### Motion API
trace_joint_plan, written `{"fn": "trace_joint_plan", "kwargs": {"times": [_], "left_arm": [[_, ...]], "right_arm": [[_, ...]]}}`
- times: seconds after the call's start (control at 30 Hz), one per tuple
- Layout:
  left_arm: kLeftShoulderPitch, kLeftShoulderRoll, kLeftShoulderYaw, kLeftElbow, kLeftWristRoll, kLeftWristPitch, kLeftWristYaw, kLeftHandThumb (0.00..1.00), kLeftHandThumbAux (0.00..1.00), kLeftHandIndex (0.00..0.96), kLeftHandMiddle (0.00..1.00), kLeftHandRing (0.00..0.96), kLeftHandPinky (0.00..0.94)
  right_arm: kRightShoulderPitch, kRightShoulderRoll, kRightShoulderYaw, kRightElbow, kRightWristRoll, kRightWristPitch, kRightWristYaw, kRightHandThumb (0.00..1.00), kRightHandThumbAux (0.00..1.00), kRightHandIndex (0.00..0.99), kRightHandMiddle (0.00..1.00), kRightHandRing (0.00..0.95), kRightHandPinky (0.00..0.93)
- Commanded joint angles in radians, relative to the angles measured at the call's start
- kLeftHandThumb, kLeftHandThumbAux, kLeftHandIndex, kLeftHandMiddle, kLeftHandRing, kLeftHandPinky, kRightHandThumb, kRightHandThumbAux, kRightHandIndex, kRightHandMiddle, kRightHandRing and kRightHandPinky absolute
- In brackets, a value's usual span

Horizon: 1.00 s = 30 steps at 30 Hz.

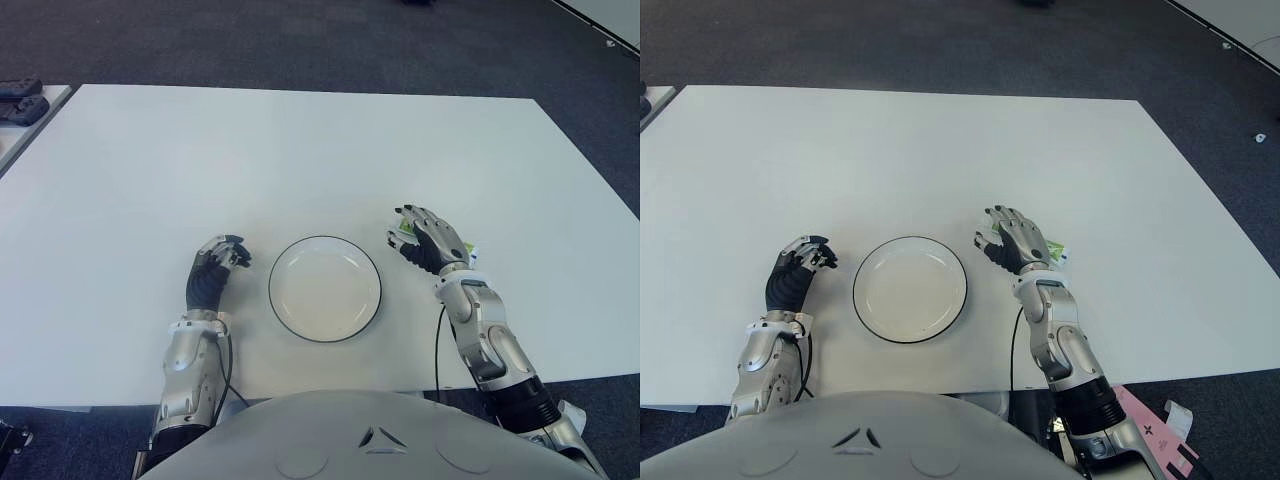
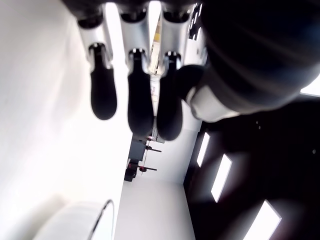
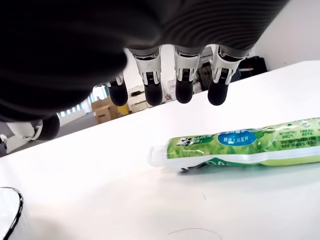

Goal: Put the toothpaste on the table into the plate.

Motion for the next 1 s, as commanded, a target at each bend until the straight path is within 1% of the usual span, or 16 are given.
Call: {"fn": "trace_joint_plan", "kwargs": {"times": [0.03, 0.4, 0.63, 0.8, 0.9, 1.0], "left_arm": [[0.025, -0.006, 0.002, 0.034, -0.009, 0.061, 0.007, 0.716, 0.716, 0.437, 0.573, 0.555, 0.533], [0.024, 0.007, -0.001, 0.044, -0.012, 0.048, -0.014, 0.717, 0.717, 0.437, 0.576, 0.562, 0.539], [0.024, 0.005, 0.003, 0.042, -0.023, 0.062, -0.015, 0.717, 0.717, 0.436, 0.576, 0.563, 0.536], [0.023, 0.007, 0.002, 0.043, -0.034, 0.069, -0.020, 0.717, 0.717, 0.436, 0.575, 0.563, 0.536], [0.023, 0.008, 0.002, 0.041, -0.036, 0.075, -0.018, 0.717, 0.717, 0.436, 0.576, 0.563, 0.535], [0.024, 0.009, 0.001, 0.038, -0.033, 0.080, -0.013, 0.717, 0.717, 0.436, 0.576, 0.562, 0.533]], "right_arm": [[0.005, -0.012, 0.000, 0.018, -0.039, 0.022, 0.001, 0.564, 0.165, 0.000, 0.000, 0.000, 0.000], [-0.012, -0.027, -0.005, 0.069, -0.079, 0.056, 0.010, 0.603, 0.177, 0.000, 0.000, 0.000, 0.000], [-0.037, -0.023, 0.009, 0.109, -0.144, 0.136, 0.049, 0.659, 0.198, 0.000, 0.000, 0.000, 0.000], [-0.049, -0.023, 0.012, 0.120, -0.181, 0.180, 0.075, 0.671, 0.204, 0.000, 0.000, 0.000, 0.000], [-0.055, -0.024, 0.008, 0.127, -0.190, 0.198, 0.083, 0.668, 0.205, 0.000, 0.000, 0.000, 0.000], [-0.060, -0.025, -0.005, 0.147, -0.181, 0.208, 0.073, 0.665, 0.204, 0.000, 0.000, 0.000, 0.000]]}}
